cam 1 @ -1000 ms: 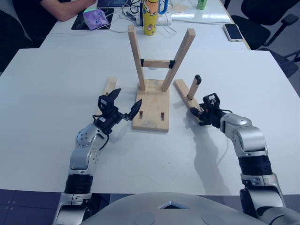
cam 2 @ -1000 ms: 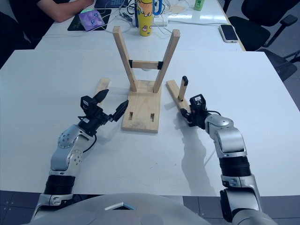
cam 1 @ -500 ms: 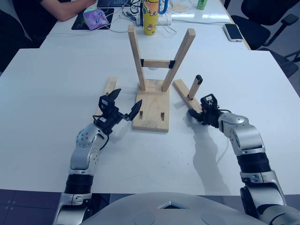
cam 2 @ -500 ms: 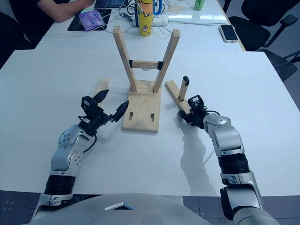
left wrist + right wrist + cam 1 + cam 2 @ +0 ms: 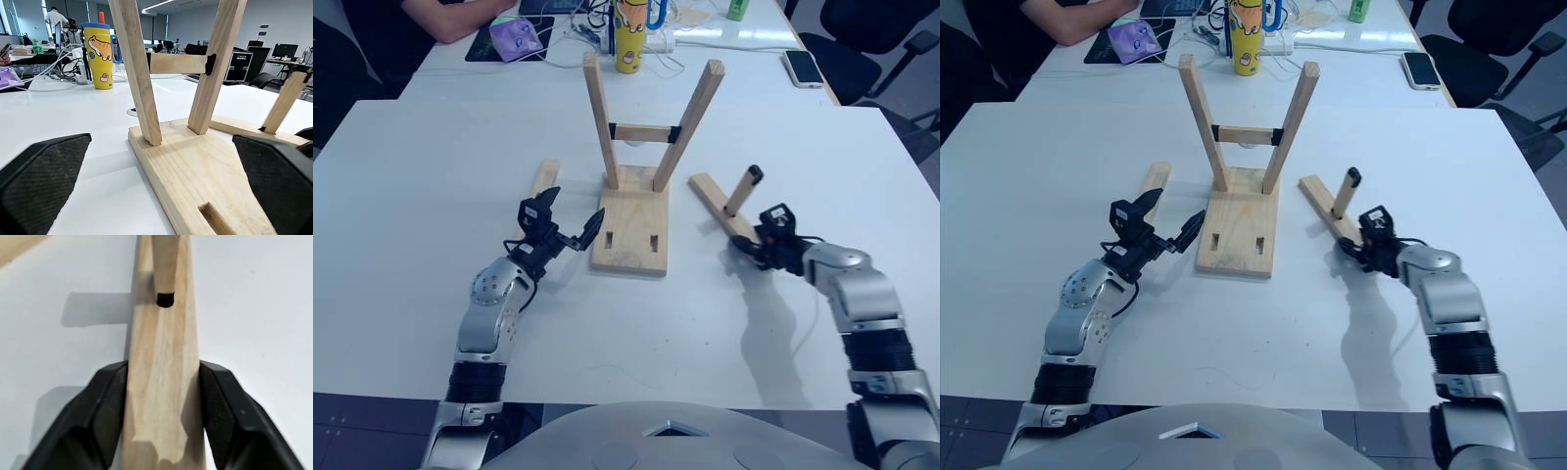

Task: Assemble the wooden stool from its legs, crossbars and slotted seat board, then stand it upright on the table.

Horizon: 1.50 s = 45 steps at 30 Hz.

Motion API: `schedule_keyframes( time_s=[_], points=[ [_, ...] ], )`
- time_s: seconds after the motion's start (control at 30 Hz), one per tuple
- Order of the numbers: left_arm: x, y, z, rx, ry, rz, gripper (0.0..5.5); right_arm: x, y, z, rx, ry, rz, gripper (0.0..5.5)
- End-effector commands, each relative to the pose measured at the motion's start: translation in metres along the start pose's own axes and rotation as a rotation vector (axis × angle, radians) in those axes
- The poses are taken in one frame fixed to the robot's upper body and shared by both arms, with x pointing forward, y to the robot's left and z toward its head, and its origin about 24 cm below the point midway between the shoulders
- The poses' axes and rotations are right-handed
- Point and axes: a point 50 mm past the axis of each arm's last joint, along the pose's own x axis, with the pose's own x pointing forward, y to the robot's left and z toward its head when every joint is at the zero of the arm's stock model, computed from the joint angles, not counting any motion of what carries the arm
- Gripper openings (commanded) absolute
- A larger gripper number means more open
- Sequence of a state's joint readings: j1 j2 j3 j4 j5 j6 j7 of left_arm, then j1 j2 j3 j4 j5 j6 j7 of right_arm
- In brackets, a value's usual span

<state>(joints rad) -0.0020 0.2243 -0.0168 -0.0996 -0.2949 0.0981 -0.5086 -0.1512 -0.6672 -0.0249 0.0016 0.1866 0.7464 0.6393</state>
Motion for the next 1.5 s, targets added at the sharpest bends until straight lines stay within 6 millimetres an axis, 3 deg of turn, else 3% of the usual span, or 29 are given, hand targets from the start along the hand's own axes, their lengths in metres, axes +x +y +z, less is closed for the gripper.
schedule_keyframes(
  time_s=[0.03,0.2,0.33,0.5,0.77,0.83,1.03,1.5],
  points=[
    [-0.007,0.003,0.0,-0.021,0.019,0.005,5.4,-0.019,0.001,0.007,0.018,0.009,0.194,2.08],
    [-0.005,0.009,0.005,-0.109,0.01,-0.016,5.4,-0.039,0.014,0.023,0.079,-0.039,0.495,2.07],
    [-0.004,0.004,0.012,-0.284,-0.001,-0.135,5.4,-0.047,0.033,0.023,0.129,-0.078,0.688,2.07],
    [-0.009,0.002,0.01,-0.377,0.067,-0.254,5.4,-0.044,0.045,0.01,0.177,-0.082,0.754,2.07],
    [-0.006,-0.005,0.037,-0.767,-0.06,-0.42,5.4,-0.04,0.059,0.035,0.32,-0.281,0.913,2.07],
    [-0.006,-0.005,0.042,-0.817,-0.073,-0.445,5.11,-0.042,0.061,0.042,0.347,-0.318,0.959,2.07],
    [-0.003,-0.01,0.048,-0.851,-0.061,-0.485,4.06,-0.041,0.072,0.057,0.38,-0.381,1.048,2.07],
    [0.002,-0.026,0.059,-0.923,-0.087,-0.592,4.0,-0.036,0.098,0.062,0.424,-0.384,1.188,2.07]
  ],
)
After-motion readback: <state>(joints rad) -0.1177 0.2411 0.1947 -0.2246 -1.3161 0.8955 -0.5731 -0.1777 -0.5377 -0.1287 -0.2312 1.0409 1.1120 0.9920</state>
